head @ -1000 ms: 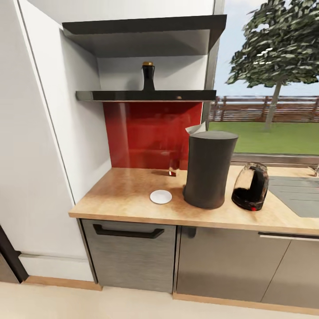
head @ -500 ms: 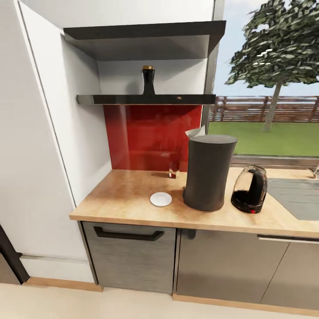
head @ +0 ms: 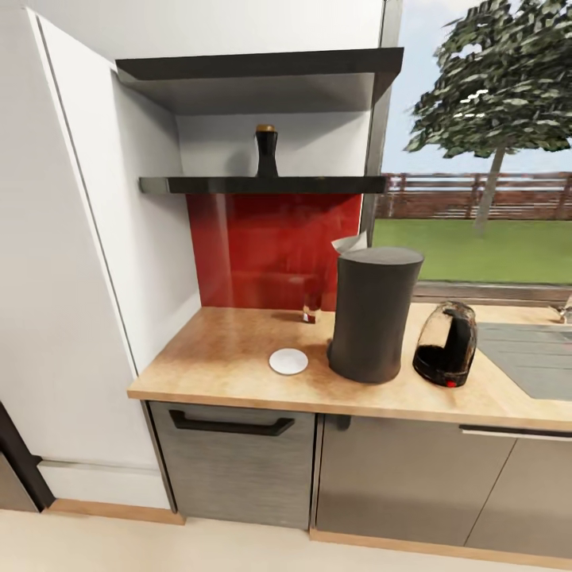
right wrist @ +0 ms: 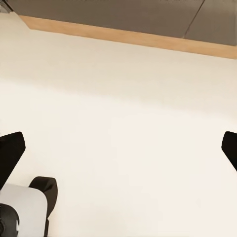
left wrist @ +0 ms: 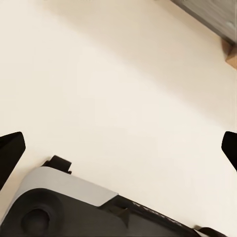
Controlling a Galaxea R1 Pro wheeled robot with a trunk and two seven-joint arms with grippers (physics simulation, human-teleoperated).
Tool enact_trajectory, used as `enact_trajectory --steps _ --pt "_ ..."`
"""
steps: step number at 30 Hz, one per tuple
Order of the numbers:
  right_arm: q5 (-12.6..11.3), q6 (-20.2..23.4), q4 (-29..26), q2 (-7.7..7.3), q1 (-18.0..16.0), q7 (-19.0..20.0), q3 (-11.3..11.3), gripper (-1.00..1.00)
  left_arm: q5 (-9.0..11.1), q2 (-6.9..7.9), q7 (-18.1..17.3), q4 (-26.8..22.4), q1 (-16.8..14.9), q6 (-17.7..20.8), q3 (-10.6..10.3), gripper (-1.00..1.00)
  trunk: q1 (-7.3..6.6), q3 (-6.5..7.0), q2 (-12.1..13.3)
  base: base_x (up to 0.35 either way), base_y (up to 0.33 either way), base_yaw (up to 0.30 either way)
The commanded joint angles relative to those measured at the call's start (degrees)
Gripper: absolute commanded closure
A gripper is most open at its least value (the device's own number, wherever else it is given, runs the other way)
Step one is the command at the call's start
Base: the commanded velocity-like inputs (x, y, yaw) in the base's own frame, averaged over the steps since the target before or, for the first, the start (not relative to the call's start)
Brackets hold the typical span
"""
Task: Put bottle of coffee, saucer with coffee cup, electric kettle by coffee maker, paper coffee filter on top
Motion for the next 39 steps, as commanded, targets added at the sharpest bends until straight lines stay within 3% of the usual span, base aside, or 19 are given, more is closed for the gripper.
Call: enact_trajectory --steps 1,39 --pt "0.6 -0.3 0.1 -0.01 -0.1 0.1 -0.4 -1.00 0.5 -0.03 0.0 -0.1 0.0 0.0 0.0 -1.00 -0.22 0.12 0.4 0.000 0.000 0.000" --pt "0.6 -0.3 0.0 -0.01 0.0 0.1 -0.4 -1.00 0.5 -0.03 0.1 -0.1 0.0 0.0 0.0 -1.00 -8.56 6.95 15.6 0.000 0.000 0.000"
